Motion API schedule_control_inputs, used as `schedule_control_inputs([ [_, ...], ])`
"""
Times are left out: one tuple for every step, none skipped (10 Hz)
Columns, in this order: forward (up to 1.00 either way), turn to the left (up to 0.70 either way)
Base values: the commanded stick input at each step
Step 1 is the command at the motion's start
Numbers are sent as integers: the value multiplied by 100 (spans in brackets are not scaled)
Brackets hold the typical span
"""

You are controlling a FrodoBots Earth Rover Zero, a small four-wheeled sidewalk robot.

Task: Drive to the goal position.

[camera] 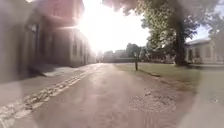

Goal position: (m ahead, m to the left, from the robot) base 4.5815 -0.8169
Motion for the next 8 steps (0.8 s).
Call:
schedule_control_inputs([
  [60, 0],
  [60, 0],
  [60, 0],
  [60, 0],
  [60, 0],
  [60, 0],
  [60, 0],
  [60, 0],
])
